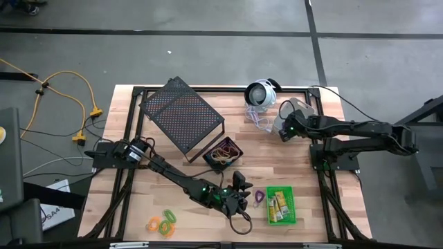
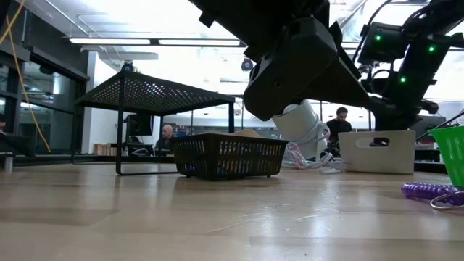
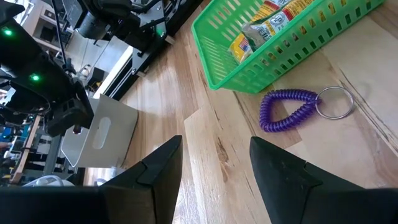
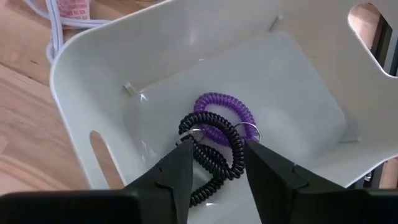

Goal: Pick & Place Office Desk Supplies
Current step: Put the bottom green spring keychain into the white bin

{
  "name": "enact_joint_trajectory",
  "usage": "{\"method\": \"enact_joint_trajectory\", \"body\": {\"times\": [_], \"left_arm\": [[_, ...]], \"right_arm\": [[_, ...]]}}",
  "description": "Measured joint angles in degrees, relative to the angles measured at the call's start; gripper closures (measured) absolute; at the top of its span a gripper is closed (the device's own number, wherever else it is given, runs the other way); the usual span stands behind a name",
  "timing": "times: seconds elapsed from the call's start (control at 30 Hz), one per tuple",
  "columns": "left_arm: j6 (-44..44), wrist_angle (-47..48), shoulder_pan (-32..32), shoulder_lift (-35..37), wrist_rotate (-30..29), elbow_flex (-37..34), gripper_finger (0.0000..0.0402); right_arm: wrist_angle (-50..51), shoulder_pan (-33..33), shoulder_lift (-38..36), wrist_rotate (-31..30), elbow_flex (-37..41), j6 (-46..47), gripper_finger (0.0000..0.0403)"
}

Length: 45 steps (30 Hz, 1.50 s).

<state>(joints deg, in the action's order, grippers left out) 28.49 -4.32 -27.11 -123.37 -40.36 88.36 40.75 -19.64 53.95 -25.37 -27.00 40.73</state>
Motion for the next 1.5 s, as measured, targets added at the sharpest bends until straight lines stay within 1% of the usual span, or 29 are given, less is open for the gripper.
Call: {"method": "enact_joint_trajectory", "body": {"times": [0.1, 0.23, 0.37, 0.43, 0.53, 0.67, 0.73, 0.83, 1.0, 1.23, 1.5], "left_arm": [[0.0, 0.0, 0.0, 0.0, 0.0, 0.0, 0.0222], [-1.3, 0.0, 0.0, 0.0, 0.0, 0.0, 0.0222], [-1.3, 0.0, 0.0, 0.0, 0.0, 0.0, 0.0222], [-1.4, 0.0, 0.0, 0.0, 0.0, 0.0, 0.0222], [-1.4, 0.0, 0.0, 0.0, 0.0, 0.0, 0.0222], [-1.4, 0.1, -0.1, 0.0, 0.0, 0.0, 0.0222], [-1.4, 0.1, -0.1, 0.0, 0.0, 0.0, 0.0222], [-1.4, 0.1, -0.5, 0.0, -0.4, 0.0, 0.0222], [-1.4, 0.1, -1.6, 0.0, -0.7, 0.0, 0.0222], [-1.4, 0.1, -2.6, 0.0, -0.7, 0.0, 0.0222], [-5.3, 0.1, -2.6, 0.0, -0.8, 0.0, 0.0222]], "right_arm": [[-1.2, 0.0, 0.0, -0.4, 0.0, 0.0, 0.027], [-4.8, 0.0, -0.5, -2.7, 0.0, -1.4, 0.0275], [-6.7, 0.0, -2.8, -2.4, -1.0, -3.2, 0.0277], [-6.9, 0.0, -4.2, -1.2, -2.0, -3.4, 0.0277], [-7.1, 0.3, -6.3, 2.5, -2.7, -3.8, 0.0277], [-8.6, 1.8, -8.3, 10.6, -2.7, -5.0, 0.0277], [-9.9, 3.1, -8.6, 14.3, -2.7, -5.0, 0.0277], [-12.5, 6.0, -8.6, 17.9, -2.7, -5.0, 0.0277], [-18.4, 11.4, -8.5, 21.3, -2.7, -4.7, 0.0277], [-25.6, 18.2, -8.5, 21.5, -2.7, -4.6, 0.0277], [-26.5, 23.9, -8.2, 21.1, -2.7, -4.9, 0.0277]]}}
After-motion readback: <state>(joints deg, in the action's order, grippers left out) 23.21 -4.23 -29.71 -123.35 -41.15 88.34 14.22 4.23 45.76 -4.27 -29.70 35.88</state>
